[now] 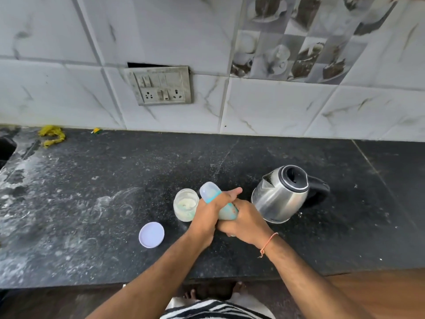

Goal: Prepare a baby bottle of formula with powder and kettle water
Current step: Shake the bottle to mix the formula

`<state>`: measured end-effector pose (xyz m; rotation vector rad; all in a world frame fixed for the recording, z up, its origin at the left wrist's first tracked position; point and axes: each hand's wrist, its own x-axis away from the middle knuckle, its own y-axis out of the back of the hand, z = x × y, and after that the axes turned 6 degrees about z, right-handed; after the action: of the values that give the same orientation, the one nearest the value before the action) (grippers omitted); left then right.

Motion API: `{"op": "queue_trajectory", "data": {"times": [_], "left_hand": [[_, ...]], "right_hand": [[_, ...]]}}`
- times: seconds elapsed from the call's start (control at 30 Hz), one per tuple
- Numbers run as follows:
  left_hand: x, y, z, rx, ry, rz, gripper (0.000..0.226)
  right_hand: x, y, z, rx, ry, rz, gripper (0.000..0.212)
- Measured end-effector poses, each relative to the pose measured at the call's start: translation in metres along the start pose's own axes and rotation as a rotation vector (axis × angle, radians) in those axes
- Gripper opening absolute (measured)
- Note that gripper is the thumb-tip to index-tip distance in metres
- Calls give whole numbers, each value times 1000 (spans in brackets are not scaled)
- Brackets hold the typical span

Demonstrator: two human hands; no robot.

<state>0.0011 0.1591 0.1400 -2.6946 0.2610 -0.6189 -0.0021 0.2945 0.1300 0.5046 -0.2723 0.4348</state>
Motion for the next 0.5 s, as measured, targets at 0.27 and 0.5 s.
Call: {"op": "queue_trajectory", "data": {"times": [0.27, 0.5], "left_hand": [[-4, 13, 7, -51, -70, 255, 10], [-14, 24, 17, -55, -26, 340, 26]], "right_hand": [[3, -3, -3, -353, 6, 178, 19], [-2, 7, -16, -379, -61, 359, 20]]}}
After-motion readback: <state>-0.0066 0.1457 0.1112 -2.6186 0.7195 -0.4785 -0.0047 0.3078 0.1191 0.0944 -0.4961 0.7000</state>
